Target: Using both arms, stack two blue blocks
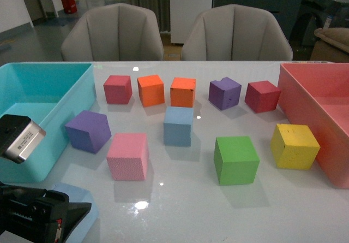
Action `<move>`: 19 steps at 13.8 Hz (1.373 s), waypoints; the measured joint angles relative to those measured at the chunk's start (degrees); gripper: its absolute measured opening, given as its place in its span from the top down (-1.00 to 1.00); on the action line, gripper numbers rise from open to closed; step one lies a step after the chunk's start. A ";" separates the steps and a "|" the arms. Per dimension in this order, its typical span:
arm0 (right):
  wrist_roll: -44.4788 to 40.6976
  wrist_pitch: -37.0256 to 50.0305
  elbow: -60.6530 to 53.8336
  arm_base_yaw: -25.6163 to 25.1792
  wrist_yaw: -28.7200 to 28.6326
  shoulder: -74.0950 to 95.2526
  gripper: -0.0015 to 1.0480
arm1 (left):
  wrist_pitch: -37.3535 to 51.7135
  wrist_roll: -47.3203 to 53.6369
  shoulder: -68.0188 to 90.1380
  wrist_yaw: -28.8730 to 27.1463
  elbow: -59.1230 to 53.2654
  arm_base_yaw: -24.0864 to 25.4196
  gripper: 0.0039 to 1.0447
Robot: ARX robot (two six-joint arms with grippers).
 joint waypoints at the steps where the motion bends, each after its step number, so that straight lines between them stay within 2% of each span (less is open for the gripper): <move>1: 0.00 0.00 0.00 0.00 0.00 0.00 -0.87 | 0.70 0.22 1.36 -0.57 0.00 -0.33 -0.88; 6: 0.00 0.00 0.00 0.00 0.00 0.00 -0.87 | 5.25 1.62 9.73 -3.78 0.74 -2.10 -0.88; 7: 0.00 0.00 0.00 0.00 0.00 0.00 -0.87 | 5.86 1.92 10.62 -4.63 0.74 -2.38 -0.80; 10: 0.00 0.00 0.00 0.00 0.00 0.00 -0.87 | 4.52 1.88 8.90 -5.07 0.92 -2.82 -0.13; 11: 0.00 0.00 0.00 0.00 0.00 0.00 -0.87 | 3.02 1.81 5.57 -5.03 0.92 -3.58 0.02; 12: 0.00 0.00 0.00 0.00 0.00 0.00 -0.87 | 1.16 1.81 2.40 -5.07 1.07 -4.46 0.09; 13: 0.00 0.00 0.00 0.00 0.00 0.00 -0.87 | -4.13 2.03 -1.20 -5.79 4.76 -6.73 0.13; 15: 0.00 0.00 0.00 0.00 0.00 0.00 -0.87 | -24.44 7.43 16.44 -6.58 42.62 -15.87 0.18; 16: 0.00 0.00 0.00 0.00 0.00 0.00 -0.87 | -34.27 10.78 27.85 -6.27 60.59 -15.04 0.19; 19: 0.00 0.00 0.00 0.00 0.00 0.00 -0.87 | -35.98 10.86 30.45 -4.94 64.30 -14.34 0.19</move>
